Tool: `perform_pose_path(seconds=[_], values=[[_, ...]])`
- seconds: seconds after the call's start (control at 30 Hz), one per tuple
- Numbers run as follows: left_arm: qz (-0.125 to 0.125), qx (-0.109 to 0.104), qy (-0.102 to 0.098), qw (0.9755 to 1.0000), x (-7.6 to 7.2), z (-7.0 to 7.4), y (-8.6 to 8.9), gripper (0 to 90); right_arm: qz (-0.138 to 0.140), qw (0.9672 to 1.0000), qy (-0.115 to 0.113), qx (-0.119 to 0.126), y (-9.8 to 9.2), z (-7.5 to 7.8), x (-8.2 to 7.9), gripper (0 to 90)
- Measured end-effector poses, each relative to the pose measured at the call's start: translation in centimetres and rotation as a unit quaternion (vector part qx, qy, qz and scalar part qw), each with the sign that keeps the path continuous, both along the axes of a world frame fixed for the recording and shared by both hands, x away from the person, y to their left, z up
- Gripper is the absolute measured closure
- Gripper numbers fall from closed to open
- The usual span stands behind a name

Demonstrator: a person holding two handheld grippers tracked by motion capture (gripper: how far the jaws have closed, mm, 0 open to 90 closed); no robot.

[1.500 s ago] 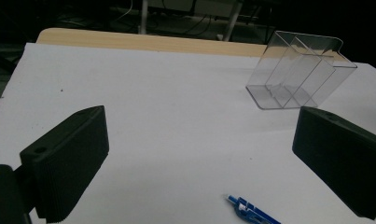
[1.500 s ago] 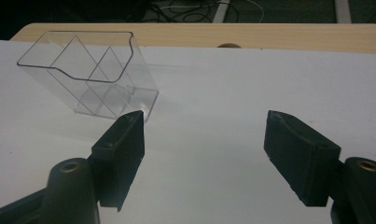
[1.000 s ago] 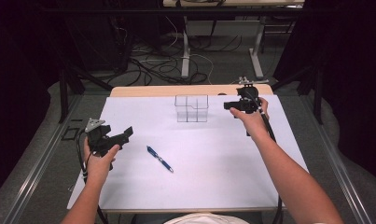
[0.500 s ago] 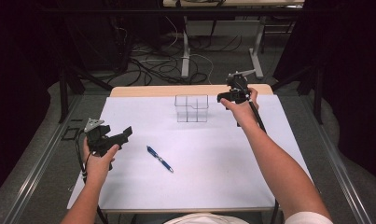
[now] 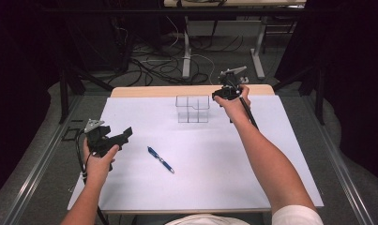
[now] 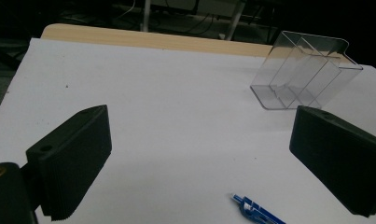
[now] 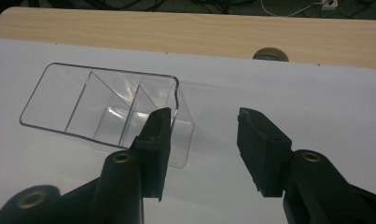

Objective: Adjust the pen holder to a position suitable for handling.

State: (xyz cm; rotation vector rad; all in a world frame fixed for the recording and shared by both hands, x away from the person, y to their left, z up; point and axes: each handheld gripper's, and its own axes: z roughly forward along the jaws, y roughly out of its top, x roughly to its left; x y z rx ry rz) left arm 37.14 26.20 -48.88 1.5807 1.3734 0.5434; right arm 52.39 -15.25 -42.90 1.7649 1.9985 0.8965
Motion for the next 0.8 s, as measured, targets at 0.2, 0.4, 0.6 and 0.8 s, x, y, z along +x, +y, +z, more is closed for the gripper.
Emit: perform_pose_path(seconds=[0.2,0.4,0.6,0.8], values=[[0.002,-0.002,0.0,1.0,0.0,0.0,0.2,5.4,-0.002,1.0,0.006,0.002,0.4,-0.9,1.0,56.9],[0.002,-0.005,0.002,1.0,0.0,-0.1,0.2,5.6,-0.006,0.9999,0.011,0.01,1.0,-1.5,1.7,58.6],[0.002,-0.006,0.002,1.0,0.0,-0.1,0.3,6.0,-0.012,0.9998,0.013,0.011,1.8,-2.2,2.2,60.9],[0.003,-0.007,0.003,1.0,0.1,-0.2,0.4,6.3,-0.011,0.9995,0.026,0.015,2.1,-3.0,2.8,63.0]])
